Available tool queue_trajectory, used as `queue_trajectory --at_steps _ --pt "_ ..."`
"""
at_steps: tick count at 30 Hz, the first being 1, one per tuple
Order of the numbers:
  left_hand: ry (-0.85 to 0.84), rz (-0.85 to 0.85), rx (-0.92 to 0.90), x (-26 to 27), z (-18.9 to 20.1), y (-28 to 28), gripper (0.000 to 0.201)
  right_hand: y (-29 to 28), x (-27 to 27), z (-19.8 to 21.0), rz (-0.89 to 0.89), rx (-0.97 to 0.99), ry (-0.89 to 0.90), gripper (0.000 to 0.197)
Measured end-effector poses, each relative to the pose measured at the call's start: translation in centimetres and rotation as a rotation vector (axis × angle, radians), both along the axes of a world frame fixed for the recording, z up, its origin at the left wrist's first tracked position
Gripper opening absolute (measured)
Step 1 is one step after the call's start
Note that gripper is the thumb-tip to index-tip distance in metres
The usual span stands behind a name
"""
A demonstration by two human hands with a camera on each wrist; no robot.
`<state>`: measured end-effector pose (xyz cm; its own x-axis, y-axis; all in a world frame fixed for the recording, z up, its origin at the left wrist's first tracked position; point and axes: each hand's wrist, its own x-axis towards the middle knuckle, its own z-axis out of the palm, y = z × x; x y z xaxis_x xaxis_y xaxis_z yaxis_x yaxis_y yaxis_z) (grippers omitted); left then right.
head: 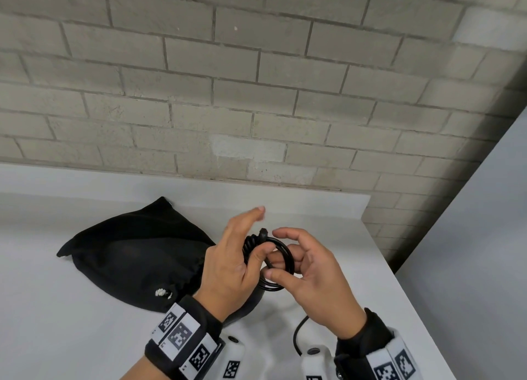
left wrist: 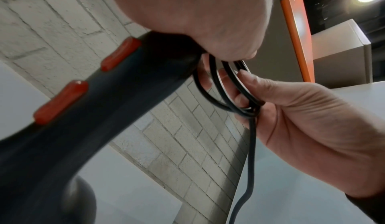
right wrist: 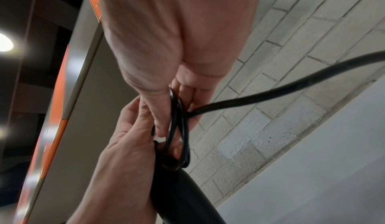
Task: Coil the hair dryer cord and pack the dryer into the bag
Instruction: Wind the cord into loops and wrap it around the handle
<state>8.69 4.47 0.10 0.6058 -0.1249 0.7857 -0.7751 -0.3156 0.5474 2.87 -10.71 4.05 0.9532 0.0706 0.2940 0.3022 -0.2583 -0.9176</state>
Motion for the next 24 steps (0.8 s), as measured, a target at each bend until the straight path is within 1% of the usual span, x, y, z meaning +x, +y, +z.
queue_trajectory --at_steps 3,5,7,8,9,11,12,13,14,15,16,17,18,20,22,24 --pt "0.018 -0.058 -0.05 -0.2 -0.3 -0.2 0.026 0.1 -0.1 0.2 0.006 0.036 0.0 0.052" --pt "0.06 -0.036 -0.072 -0.2 -0.3 -0.4 0.026 0.5 -0.4 -0.2 -0.023 0.042 -0.003 0.054" --pt "0.096 -0.011 -0.095 -0.2 -0.4 -0.5 0.03 0.9 -0.6 -0.9 -0.103 0.013 -0.047 0.054" --pt "0.107 -0.003 -0.102 -0.1 -0.3 -0.5 0.033 1.0 -0.7 -1.4 -0.161 -0.039 -0.118 0.051" --pt "0.116 0.002 -0.106 -0.1 -0.4 -0.6 0.035 1.0 -0.7 -1.9 -0.217 -0.121 -0.241 0.045" --pt "0.12 0.006 -0.115 0.0 -0.5 -0.7 0.034 1.0 -0.6 -3.3 -0.289 -0.357 -0.494 0.028" --pt "0.121 0.009 -0.12 0.0 -0.5 -0.8 0.033 1.2 -0.6 -3.7 -0.31 -0.466 -0.53 0.017" --pt "0.123 0.015 -0.126 0.1 -0.6 -0.9 0.035 1.4 -0.6 -3.9 -0.334 -0.572 -0.523 0.007" --pt "0.126 0.021 -0.131 0.1 -0.6 -0.9 0.037 1.7 -0.6 -3.9 -0.377 -0.675 -0.485 0.011" --pt "0.127 0.028 -0.132 0.1 -0.6 -1.0 0.039 1.8 -0.7 -4.2 -0.4 -0.762 -0.434 0.023" --pt "0.119 0.035 -0.128 0.2 -0.6 -1.0 0.04 1.9 -0.8 -4.1 -0.407 -0.804 -0.385 0.031" --pt "0.1 0.04 -0.117 0.2 -0.5 -0.9 0.04 1.8 -0.8 -4.0 -0.402 -0.791 -0.349 0.035" --pt "0.074 0.043 -0.103 0.2 -0.4 -0.9 0.039 1.8 -0.9 -3.5 -0.364 -0.708 -0.276 0.037" --pt "0.024 0.044 -0.067 0.3 -0.3 -0.7 0.038 1.6 -1.1 -2.3 -0.232 -0.433 -0.055 0.034" --pt "-0.016 0.034 -0.044 0.5 -0.3 -0.6 0.036 1.0 -1.2 -0.8 -0.091 -0.117 0.181 0.027" --pt "-0.053 0.016 -0.035 0.5 -0.4 -0.5 0.036 0.3 -1.0 0.6 0.028 0.186 0.346 0.03"
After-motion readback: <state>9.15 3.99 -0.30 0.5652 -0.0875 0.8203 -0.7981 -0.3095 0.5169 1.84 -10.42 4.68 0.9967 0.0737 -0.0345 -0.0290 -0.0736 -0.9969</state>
